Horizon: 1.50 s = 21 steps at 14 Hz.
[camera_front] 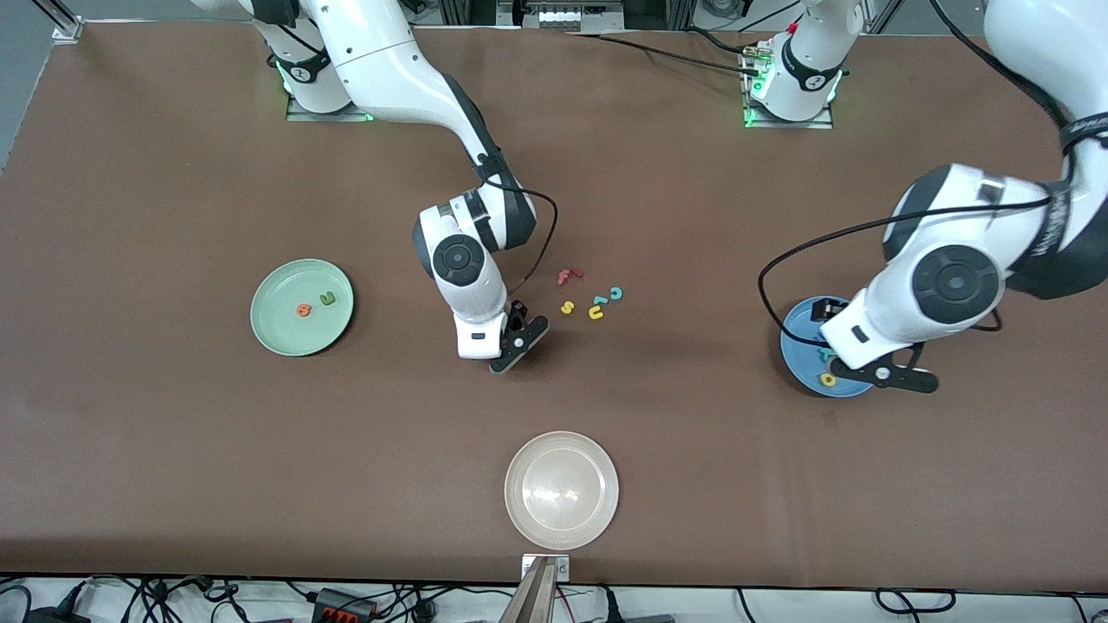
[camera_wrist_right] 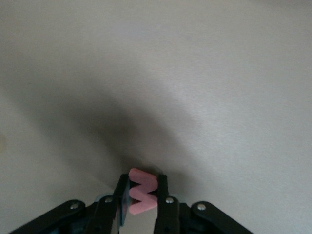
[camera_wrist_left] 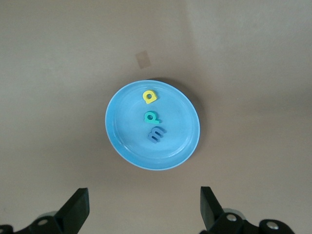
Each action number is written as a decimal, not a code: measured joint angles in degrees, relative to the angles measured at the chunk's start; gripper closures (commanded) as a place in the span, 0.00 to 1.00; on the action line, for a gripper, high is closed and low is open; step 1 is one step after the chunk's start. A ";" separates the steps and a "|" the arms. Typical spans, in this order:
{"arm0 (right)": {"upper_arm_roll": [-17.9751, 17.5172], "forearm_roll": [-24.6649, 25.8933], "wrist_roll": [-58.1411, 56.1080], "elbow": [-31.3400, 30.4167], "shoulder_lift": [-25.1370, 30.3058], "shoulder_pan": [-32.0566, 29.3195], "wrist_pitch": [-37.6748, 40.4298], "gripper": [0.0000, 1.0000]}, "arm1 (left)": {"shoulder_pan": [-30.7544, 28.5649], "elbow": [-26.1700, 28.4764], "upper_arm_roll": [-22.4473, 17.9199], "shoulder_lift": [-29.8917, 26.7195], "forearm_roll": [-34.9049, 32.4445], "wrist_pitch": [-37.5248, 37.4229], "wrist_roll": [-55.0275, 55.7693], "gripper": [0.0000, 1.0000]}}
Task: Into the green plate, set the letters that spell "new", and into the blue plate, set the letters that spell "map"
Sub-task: 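Release a with the left gripper while the right gripper carries m to green, then release pink m on the green plate with the right gripper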
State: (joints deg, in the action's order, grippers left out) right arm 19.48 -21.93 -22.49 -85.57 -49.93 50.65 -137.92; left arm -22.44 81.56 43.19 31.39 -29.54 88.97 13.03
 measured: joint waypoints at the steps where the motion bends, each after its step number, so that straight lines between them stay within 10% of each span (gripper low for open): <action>1: 0.12 -0.12 0.01 0.02 0.09 -0.77 0.48 0.91 | -0.10 -2.44 -0.02 -0.04 1.42 -1.99 0.00 0.00; 9: 12.81 -0.21 -0.59 -8.07 12.35 -9.38 23.78 0.91 | 0.12 -14.63 -1.01 -2.37 10.75 -15.08 -0.05 0.00; 12: 18.71 -0.21 -1.20 -15.10 15.79 -9.36 27.94 0.91 | 7.62 -14.17 -14.91 -8.87 21.55 -15.39 -0.06 0.00; 16: 22.37 -0.21 -3.13 -21.80 16.34 -9.77 28.09 0.87 | 18.42 -2.08 -34.83 -20.21 31.77 -6.54 -5.74 0.00; 21: 22.60 -0.21 -3.32 -23.35 14.07 -13.10 23.27 0.87 | 22.02 16.59 -40.52 -32.04 31.84 7.28 -14.10 0.00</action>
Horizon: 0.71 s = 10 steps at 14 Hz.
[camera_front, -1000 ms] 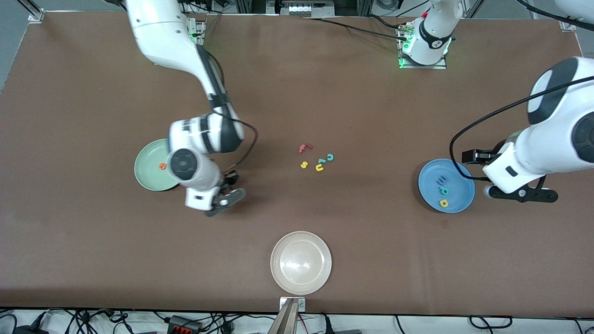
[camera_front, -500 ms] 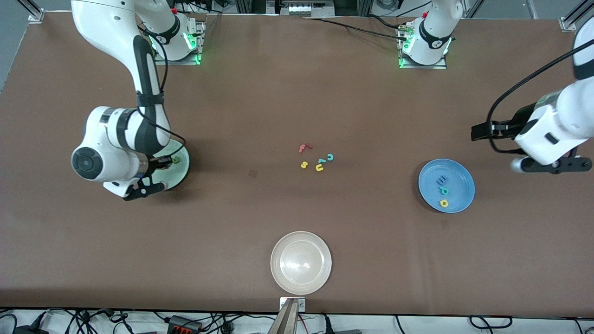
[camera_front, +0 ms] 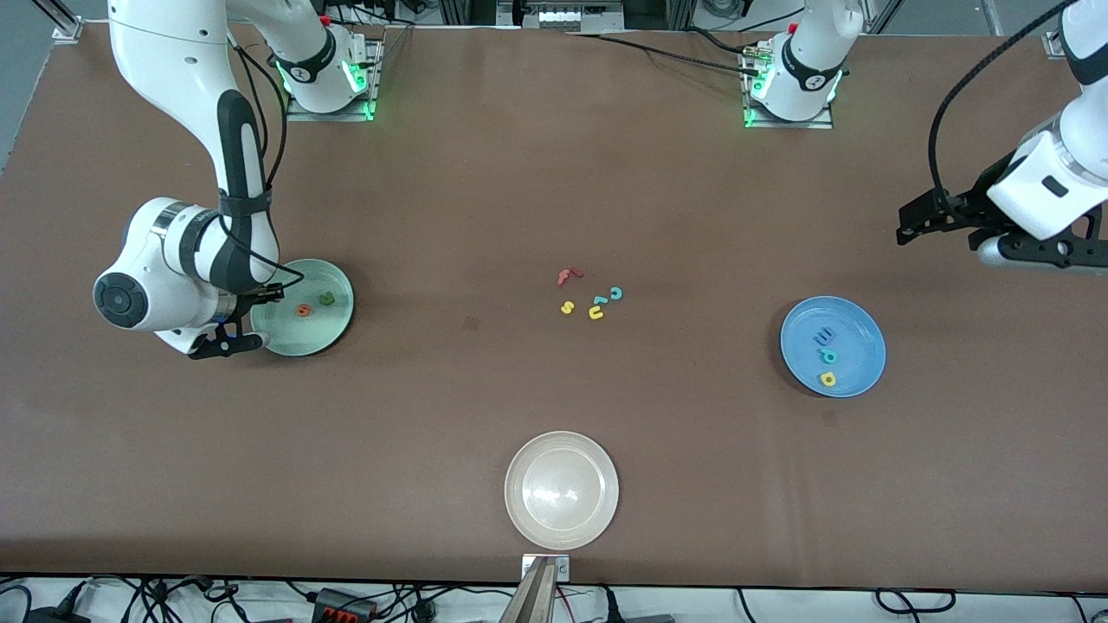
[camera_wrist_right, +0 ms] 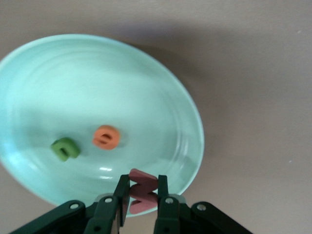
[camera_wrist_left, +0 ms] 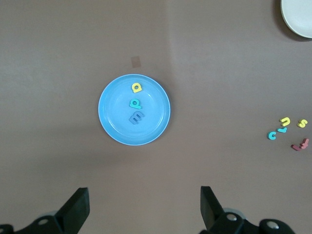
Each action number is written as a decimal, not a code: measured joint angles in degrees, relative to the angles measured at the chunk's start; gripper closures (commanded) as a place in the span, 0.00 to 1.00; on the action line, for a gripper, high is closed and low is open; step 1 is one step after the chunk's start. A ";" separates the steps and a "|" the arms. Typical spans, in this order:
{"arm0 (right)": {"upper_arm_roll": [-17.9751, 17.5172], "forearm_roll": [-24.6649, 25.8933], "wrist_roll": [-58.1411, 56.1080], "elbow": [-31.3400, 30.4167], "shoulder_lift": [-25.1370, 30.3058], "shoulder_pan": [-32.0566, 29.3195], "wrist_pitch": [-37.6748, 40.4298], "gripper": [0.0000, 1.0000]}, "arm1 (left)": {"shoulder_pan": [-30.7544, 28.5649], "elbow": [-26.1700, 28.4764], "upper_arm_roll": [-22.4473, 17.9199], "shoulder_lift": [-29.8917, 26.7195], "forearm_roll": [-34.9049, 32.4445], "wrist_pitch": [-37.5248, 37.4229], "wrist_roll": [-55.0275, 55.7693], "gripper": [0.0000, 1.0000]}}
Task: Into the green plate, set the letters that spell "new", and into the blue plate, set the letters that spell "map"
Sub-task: 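Release pink m on the green plate with the right gripper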
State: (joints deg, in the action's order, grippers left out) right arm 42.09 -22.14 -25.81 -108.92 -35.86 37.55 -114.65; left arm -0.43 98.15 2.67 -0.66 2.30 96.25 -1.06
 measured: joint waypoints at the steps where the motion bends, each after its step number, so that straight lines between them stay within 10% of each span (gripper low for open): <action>1: -0.05 0.00 0.00 -0.01 -0.74 0.01 -0.91 0.87 | 0.02 1.04 -0.08 -1.04 -0.11 0.25 -0.36 0.00; 5: -0.40 -0.97 0.00 0.00 -2.50 0.12 -2.39 0.83 | 0.56 1.42 -0.03 -1.65 -1.83 0.54 -0.53 0.00; 7: -0.47 -2.01 0.00 0.02 -2.52 0.22 -2.39 0.00 | 0.58 1.32 -0.03 -1.65 -2.20 0.42 -0.58 0.00; 10: -0.47 -2.27 0.00 0.30 -2.49 0.23 -2.39 0.00 | 0.66 0.34 -0.02 -1.67 -2.21 -0.33 -0.75 0.00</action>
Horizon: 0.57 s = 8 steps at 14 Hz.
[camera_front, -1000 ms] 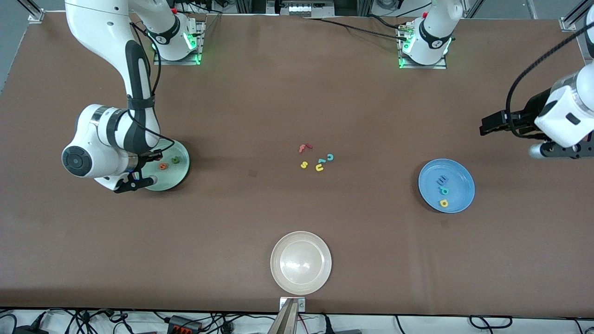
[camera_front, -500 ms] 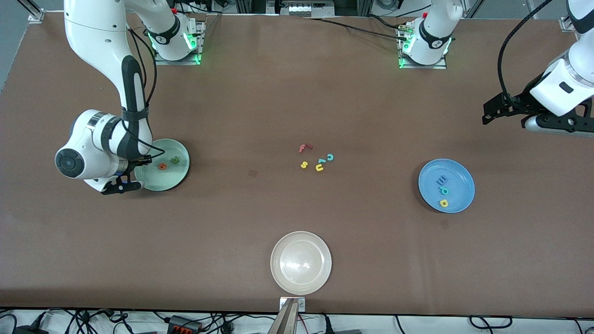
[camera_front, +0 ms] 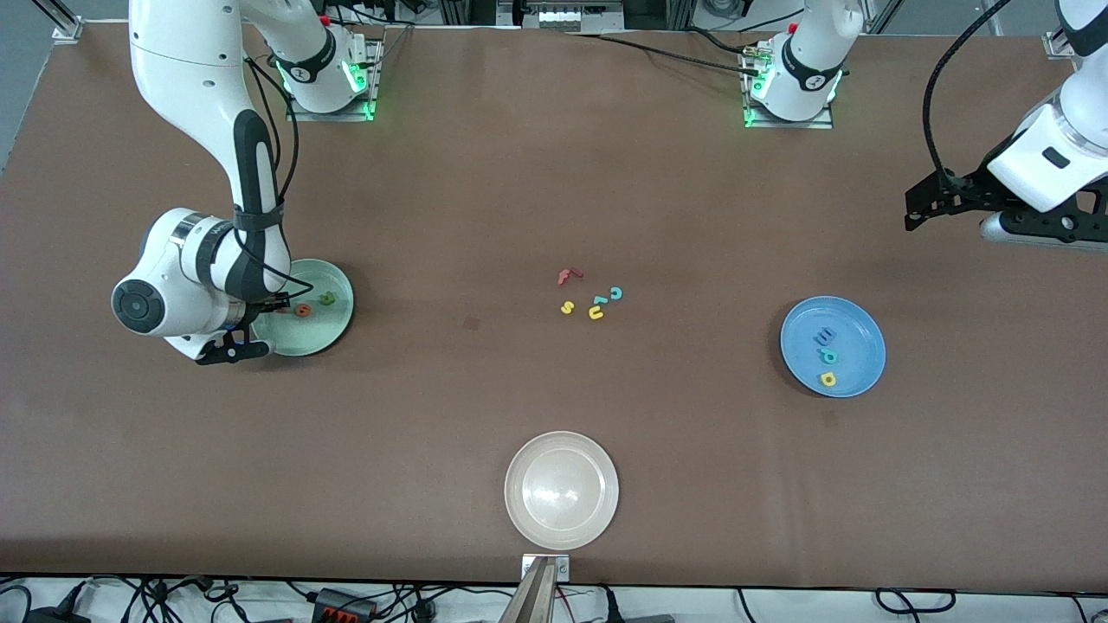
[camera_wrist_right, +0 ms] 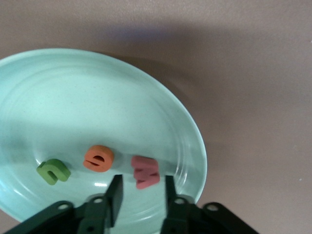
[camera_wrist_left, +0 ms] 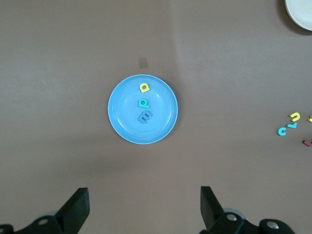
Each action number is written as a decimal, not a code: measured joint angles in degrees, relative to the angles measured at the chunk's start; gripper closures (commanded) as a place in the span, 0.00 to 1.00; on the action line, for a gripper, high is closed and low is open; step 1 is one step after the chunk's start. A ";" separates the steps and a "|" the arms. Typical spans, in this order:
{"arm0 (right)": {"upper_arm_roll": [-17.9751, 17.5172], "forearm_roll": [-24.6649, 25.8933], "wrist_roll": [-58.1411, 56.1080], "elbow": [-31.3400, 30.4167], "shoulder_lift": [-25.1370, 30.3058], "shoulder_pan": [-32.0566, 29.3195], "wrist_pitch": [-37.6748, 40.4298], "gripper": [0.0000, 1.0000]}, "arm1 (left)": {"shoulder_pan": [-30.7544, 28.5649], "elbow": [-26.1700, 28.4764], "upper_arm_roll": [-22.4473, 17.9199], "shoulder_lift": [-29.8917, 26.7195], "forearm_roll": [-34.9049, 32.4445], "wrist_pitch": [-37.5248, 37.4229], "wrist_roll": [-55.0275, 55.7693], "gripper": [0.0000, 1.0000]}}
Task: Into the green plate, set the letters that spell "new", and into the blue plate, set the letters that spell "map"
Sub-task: 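Release pink m on the green plate with the right gripper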
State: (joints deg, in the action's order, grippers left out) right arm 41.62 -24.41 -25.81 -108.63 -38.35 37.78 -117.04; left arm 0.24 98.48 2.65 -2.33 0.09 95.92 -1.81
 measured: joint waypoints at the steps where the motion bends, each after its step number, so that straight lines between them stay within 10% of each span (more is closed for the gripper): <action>1: 0.00 -0.02 0.00 0.14 0.07 0.03 0.00 0.00 | 0.03 -0.17 0.00 0.00 0.00 -0.10 -0.07 0.00; 8: 0.28 -0.07 0.00 3.35 0.56 0.00 -0.01 0.00 | 0.01 -0.31 -0.02 0.00 0.00 -0.12 -3.17 0.00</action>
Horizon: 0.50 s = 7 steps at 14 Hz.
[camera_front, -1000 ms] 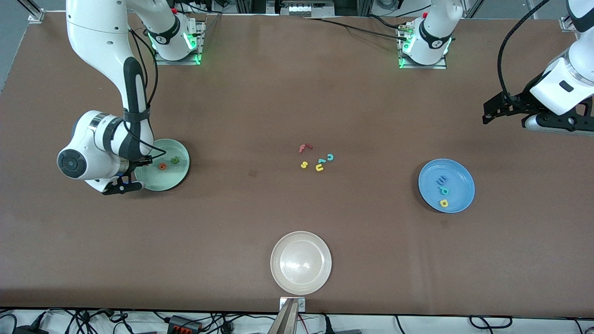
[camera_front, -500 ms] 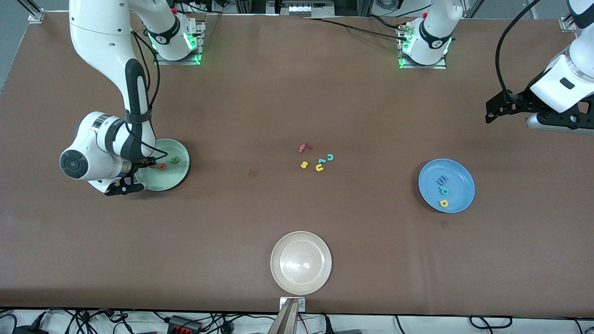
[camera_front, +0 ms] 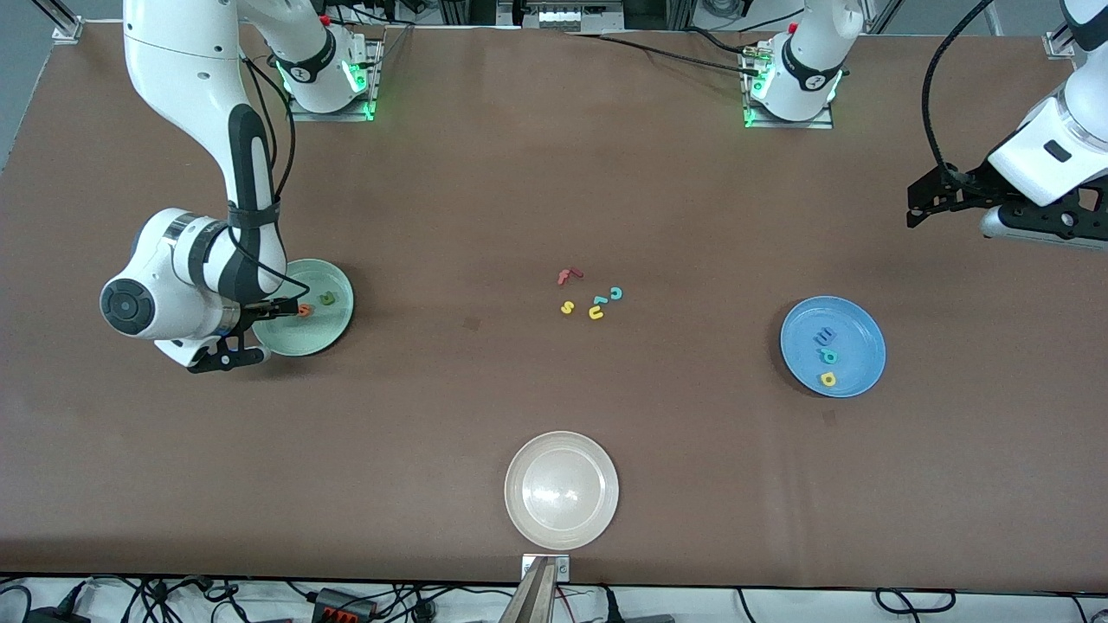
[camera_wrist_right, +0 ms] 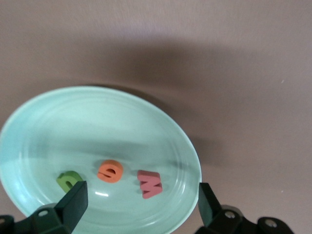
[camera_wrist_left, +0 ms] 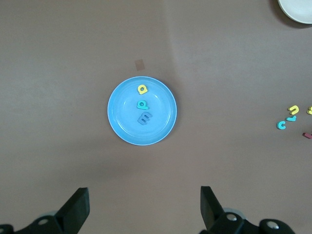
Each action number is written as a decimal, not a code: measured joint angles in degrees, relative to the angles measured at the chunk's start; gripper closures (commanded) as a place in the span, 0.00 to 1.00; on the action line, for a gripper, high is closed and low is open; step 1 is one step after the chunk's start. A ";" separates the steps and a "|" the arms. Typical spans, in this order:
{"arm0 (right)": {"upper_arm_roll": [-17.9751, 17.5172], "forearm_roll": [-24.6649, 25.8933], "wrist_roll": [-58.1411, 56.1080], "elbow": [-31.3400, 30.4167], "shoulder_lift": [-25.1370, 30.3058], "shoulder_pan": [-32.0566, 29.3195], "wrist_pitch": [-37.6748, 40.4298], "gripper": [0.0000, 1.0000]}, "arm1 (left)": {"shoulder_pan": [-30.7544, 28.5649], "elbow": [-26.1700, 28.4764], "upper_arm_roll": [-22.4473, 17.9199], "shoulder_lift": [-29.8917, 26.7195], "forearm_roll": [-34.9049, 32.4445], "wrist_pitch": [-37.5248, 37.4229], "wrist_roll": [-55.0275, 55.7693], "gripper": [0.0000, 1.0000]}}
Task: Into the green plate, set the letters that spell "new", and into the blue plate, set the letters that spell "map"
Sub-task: 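Release pink m on the green plate with the right gripper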
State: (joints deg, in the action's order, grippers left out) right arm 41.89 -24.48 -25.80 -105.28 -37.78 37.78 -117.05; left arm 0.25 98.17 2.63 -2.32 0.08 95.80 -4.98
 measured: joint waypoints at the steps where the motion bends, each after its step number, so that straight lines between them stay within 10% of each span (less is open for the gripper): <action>1: 0.03 -0.01 0.00 0.88 0.01 -0.07 0.00 0.00 | 0.01 -0.18 0.00 0.00 -0.01 0.00 -0.04 0.00; 4: -0.55 -2.87 0.44 4.29 0.39 -1.12 0.37 0.00 | 0.01 -1.00 0.00 0.00 -0.01 0.30 -0.07 0.00; 7: -9.77 -3.17 6.74 8.44 3.70 -9.26 3.51 0.00 | 0.02 -1.18 0.00 0.00 -0.01 0.29 -0.08 0.00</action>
State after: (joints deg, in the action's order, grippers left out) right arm 32.12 -27.64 -19.06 -96.84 -34.08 28.52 -113.54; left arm 0.28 96.99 2.63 -2.33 0.07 96.09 -5.06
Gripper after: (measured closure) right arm 0.000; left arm 0.000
